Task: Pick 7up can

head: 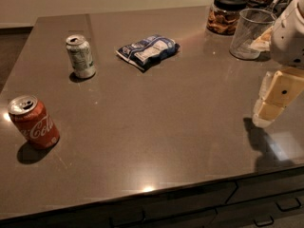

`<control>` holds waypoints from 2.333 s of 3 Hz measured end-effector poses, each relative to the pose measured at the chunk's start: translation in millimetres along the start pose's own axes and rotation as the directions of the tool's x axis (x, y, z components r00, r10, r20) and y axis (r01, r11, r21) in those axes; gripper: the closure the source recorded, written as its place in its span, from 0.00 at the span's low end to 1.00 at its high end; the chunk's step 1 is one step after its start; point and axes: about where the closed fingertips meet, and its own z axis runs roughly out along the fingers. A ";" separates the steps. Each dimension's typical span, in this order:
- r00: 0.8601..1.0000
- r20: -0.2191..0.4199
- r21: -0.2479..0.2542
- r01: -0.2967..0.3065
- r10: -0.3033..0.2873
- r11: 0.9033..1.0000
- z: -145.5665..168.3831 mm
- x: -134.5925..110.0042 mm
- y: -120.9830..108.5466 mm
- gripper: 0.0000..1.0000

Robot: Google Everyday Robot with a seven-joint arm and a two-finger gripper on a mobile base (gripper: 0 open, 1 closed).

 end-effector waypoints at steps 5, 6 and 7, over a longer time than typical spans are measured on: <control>0.975 0.222 -0.077 -0.011 0.028 0.997 59.4 -136.3 -38.0 0.00; 0.953 0.297 -0.100 -0.038 0.066 0.994 83.9 -174.9 -45.1 0.00; 0.908 0.395 -0.116 -0.104 0.142 0.988 115.0 -228.2 -59.0 0.00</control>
Offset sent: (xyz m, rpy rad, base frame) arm 0.0405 0.0547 -0.0116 0.0866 0.0058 0.0129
